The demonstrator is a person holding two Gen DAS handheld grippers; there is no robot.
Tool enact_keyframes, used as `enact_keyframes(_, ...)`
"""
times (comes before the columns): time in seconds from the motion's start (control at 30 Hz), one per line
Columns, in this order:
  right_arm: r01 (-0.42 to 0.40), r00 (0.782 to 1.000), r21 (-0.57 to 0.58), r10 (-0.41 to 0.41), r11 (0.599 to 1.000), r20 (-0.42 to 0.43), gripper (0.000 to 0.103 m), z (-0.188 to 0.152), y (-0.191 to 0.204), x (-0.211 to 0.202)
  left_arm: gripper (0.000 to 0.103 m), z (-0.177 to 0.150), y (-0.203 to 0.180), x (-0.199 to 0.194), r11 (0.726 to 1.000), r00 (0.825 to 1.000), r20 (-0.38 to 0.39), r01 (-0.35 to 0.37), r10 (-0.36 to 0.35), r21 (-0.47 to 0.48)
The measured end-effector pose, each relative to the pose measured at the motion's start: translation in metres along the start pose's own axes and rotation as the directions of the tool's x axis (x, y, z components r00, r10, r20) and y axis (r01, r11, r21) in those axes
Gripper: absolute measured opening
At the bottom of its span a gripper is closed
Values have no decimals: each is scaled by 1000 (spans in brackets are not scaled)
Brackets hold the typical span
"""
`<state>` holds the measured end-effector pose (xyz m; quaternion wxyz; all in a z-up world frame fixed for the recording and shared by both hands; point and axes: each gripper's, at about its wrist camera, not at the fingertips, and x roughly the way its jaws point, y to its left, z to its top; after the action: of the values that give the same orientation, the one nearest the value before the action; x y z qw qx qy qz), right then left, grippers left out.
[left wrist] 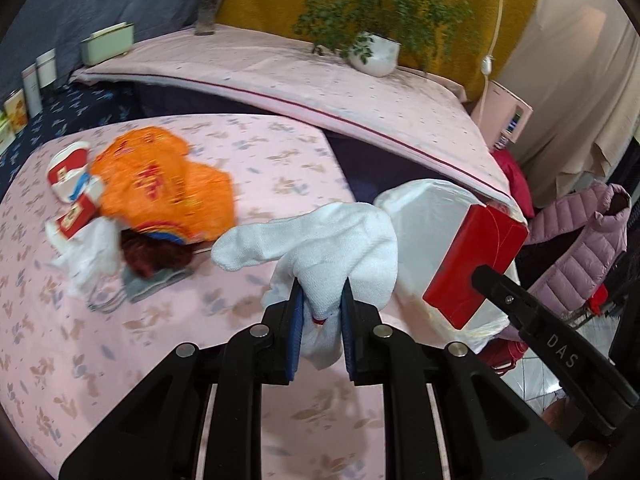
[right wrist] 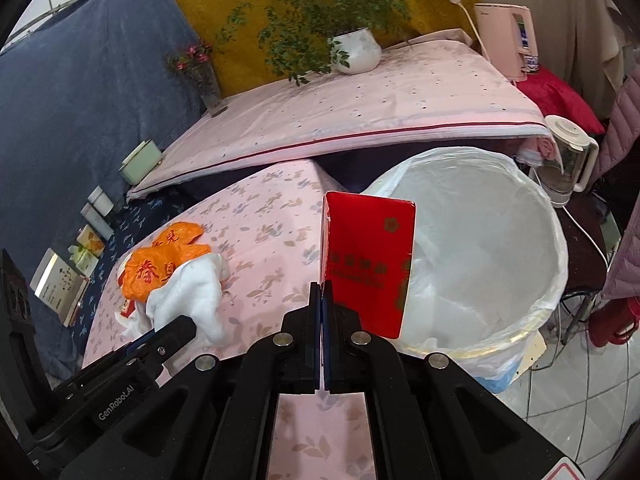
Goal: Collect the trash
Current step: 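Carry the red envelope and white glove over the white bin while opening both tools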
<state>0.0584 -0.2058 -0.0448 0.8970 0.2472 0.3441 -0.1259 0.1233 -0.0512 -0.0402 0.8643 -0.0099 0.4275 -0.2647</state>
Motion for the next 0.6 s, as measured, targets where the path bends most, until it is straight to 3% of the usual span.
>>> enact_keyframes(0.33,50,998,70,-51,996,22,1,16,-52,-2,17,18,-72,31,990,995,-19,103,-101,100)
enact_keyframes(0.6,62,998,116,-64,991,13,1,24,-86,8,18,27,-106,64,982,989,-59,140,-133,128)
